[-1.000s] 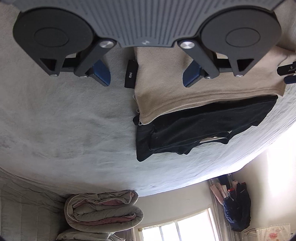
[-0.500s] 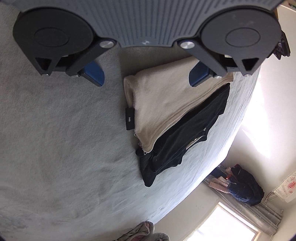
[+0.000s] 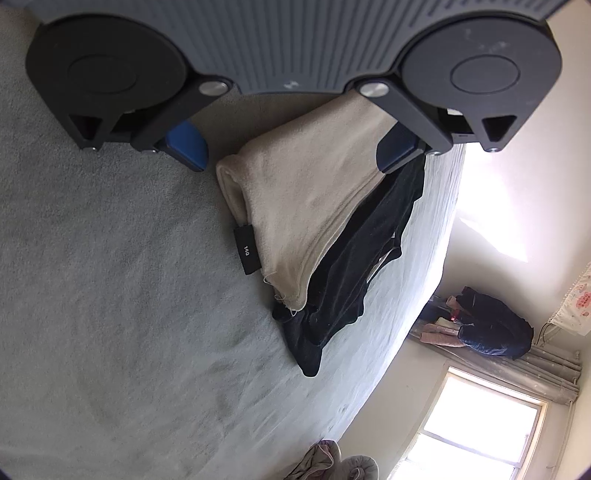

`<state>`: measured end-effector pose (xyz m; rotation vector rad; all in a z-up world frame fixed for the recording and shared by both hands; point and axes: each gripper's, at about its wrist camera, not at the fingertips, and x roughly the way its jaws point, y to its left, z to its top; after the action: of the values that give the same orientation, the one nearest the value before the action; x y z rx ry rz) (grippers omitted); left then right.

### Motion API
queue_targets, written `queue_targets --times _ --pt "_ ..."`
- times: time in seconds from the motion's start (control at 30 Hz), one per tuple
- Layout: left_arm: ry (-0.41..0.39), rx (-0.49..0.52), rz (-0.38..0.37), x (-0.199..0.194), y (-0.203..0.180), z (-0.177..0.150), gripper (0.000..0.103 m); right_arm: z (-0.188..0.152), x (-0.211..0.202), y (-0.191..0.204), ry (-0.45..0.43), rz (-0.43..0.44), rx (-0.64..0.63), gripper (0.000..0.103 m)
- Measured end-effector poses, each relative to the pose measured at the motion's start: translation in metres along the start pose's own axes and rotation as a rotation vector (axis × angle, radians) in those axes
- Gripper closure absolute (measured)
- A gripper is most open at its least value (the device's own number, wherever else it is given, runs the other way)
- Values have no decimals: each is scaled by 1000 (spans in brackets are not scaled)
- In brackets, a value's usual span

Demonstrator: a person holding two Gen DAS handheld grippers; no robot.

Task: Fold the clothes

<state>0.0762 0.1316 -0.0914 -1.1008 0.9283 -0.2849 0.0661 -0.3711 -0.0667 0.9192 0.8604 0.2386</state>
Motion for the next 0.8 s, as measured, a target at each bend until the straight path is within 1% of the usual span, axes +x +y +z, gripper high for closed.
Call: queue_targets --times 0.07,0.1,0.13,0.17,0.23,0.27,0.3,0.33,0.37,0.4,0.43,0.47,0.57,0.63,0.7,0.8 --pt "-41 -15 7 2 1 -1 15 -2 5 4 -18 -6 -21 4" --pt "-61 -23 11 2 2 -1 19 -3 8 7 -27 -10 -32 4" --pt "-81 -31 15 3 3 -1 24 -4 11 9 -38 -18 -44 5" --pt "-101 -38 18 4 3 -2 27 -6 12 11 -51 -29 -53 8" --pt "-142 -53 26 5 5 -2 47 -8 15 15 -76 -52 -65 14" --pt "-162 -61 29 6 5 -3 53 -9 15 15 -84 -61 -68 21" --pt "-182 -69 33 7 6 -3 63 -10 16 15 -89 -66 -69 31" --pt "-195 -85 32 7 9 -3 74 -11 16 14 -94 -70 -69 36" --pt "-202 -107 30 6 14 -3 79 -11 17 13 -97 -74 -67 50" --pt "-209 -129 27 6 18 -3 89 -11 18 10 -98 -76 -53 63" --pt "-216 -151 24 5 23 -3 91 -10 18 7 -99 -78 -38 69" --pt "-221 -169 17 5 25 -3 92 -10 19 3 -100 -79 -23 83" --pt "-236 -177 22 2 25 -5 93 -11 18 2 -123 -71 -20 84" --pt "-247 -176 36 -1 21 -7 94 -16 16 11 -144 -72 -60 85" --pt "-253 -178 50 -5 18 -9 95 -20 13 18 -156 -71 -71 87" --pt "-264 -140 56 -17 9 -10 97 -21 -1 25 -181 -44 -67 88"
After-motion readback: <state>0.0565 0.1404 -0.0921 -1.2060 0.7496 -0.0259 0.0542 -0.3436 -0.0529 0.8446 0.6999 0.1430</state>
